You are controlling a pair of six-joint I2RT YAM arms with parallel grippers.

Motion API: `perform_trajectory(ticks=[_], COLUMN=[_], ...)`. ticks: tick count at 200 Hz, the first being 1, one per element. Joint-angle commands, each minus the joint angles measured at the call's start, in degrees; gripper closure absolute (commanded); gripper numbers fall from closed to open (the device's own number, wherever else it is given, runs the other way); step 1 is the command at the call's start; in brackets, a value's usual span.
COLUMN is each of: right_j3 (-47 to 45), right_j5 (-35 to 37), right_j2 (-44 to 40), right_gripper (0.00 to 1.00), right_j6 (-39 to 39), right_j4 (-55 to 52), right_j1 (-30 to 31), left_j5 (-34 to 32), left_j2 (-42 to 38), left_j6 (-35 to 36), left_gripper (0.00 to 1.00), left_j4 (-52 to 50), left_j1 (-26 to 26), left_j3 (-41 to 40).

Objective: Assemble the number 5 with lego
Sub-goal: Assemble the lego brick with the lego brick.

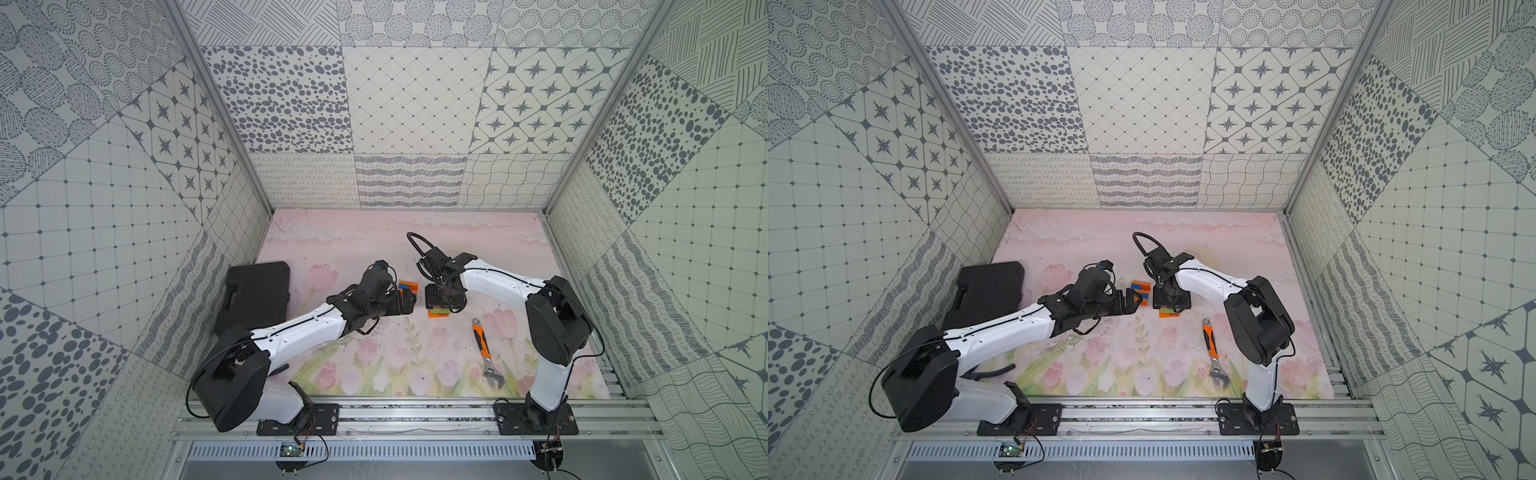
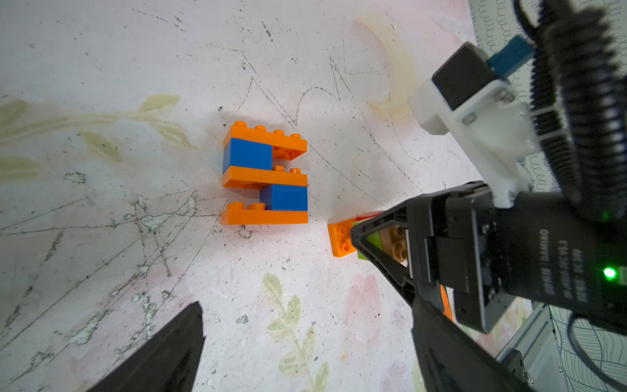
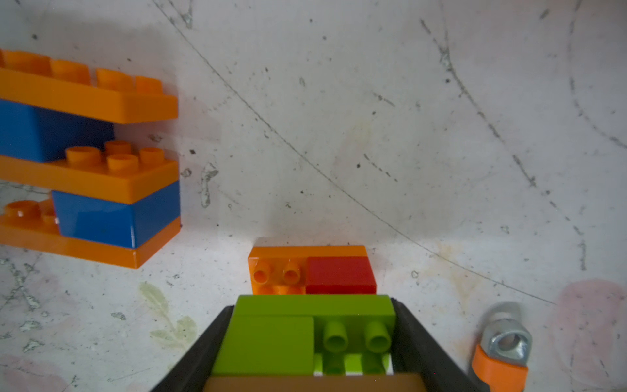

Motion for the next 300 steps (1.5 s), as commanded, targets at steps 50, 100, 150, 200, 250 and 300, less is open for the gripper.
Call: perform_trajectory(ticks=[50, 100, 150, 200, 250, 300], right_j3=[-4.0, -2.8, -2.1, -3.9, -3.7, -4.3], right_j5=[-9.4, 0.6, -0.9, -5.7, -2.4, -1.8], right_j2=[5.5, 6.7, 6.6, 6.0, 7.4, 10.6], right_gripper=[0.40, 0.40, 0.41, 0.40, 0.40, 0.40], right_j6=[-1.1, 0.2, -6.9, -6.9, -6.2, -6.6], right_j4=[1.3, -3.7, -2.6, 0.6, -0.5, -0.6], right_j1=[0.5, 1.5, 2.5, 2.5, 2.4, 2.2], left_j5=[-0.5, -0.7, -1.1, -1.7, -1.5, -2.0], left_j2=[-0.4, -0.7, -2.0, -3.0, -3.2, -3.7], left_j6=[-0.2, -0.4, -0.5, -0.5, -0.2, -0.6], left_gripper=[0.01, 0.01, 0.01, 0.01, 0.01, 0.01], left_j4=[2.0, 2.4, 2.3, 2.0, 1.3, 1.2], left_j1=[0.0, 0.0, 0.0, 0.0, 0.0, 0.0], left_j3=[-0.8, -1.2, -2.3, -2.7, -2.0, -2.7])
